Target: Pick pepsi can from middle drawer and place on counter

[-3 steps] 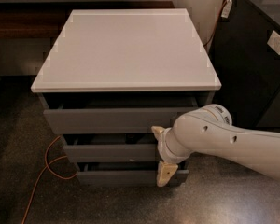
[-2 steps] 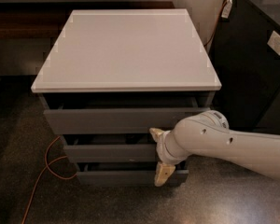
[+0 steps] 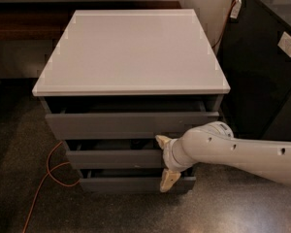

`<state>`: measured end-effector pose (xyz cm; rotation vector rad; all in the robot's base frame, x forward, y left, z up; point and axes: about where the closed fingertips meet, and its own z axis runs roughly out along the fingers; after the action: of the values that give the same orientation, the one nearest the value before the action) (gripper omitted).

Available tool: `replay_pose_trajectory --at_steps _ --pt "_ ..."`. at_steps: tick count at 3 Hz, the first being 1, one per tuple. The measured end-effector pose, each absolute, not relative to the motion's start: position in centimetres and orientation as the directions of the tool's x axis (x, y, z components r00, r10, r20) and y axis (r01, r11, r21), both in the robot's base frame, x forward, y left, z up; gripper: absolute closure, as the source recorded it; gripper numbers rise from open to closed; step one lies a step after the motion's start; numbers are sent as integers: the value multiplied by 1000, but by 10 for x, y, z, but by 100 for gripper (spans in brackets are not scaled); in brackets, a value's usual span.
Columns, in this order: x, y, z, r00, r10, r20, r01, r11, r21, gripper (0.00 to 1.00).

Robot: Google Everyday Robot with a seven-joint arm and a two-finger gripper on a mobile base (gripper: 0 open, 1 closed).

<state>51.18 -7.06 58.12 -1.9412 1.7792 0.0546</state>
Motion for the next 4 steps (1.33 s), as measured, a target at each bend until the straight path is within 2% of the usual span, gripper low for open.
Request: replay_pose_trajectory --at_steps 4 --pt "558 -79 476 141 -926 -350 -937 -11 -350 0"
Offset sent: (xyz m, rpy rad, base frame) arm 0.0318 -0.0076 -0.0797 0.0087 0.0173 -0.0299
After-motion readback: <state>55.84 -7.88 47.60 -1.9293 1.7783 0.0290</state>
